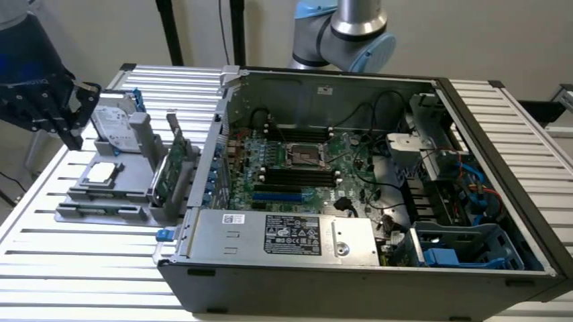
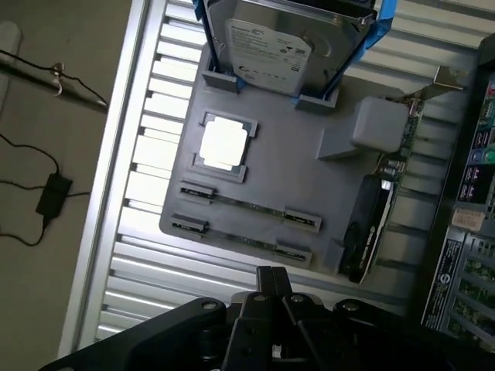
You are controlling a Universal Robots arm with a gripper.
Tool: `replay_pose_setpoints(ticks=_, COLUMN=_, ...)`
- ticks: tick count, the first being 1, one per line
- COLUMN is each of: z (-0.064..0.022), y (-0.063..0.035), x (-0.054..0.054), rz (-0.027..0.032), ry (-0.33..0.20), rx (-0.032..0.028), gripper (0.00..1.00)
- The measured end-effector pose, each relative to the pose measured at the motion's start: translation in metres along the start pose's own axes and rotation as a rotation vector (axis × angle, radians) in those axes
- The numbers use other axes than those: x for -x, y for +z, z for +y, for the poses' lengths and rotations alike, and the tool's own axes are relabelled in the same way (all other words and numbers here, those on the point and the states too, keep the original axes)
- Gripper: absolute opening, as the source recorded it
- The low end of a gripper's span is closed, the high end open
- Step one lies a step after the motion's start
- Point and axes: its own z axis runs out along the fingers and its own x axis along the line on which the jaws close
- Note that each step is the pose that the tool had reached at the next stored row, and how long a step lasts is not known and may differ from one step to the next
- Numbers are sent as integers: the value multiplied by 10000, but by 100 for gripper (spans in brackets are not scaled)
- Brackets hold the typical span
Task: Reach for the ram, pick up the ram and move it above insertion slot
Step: 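Pick up the ram and move it above insertion slot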
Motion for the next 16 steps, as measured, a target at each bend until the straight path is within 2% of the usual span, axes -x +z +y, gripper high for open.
replay_pose_setpoints(ticks=16, z=1, y=-30, x=0, rz=111, ry=-2904, rx=-6, gripper=11)
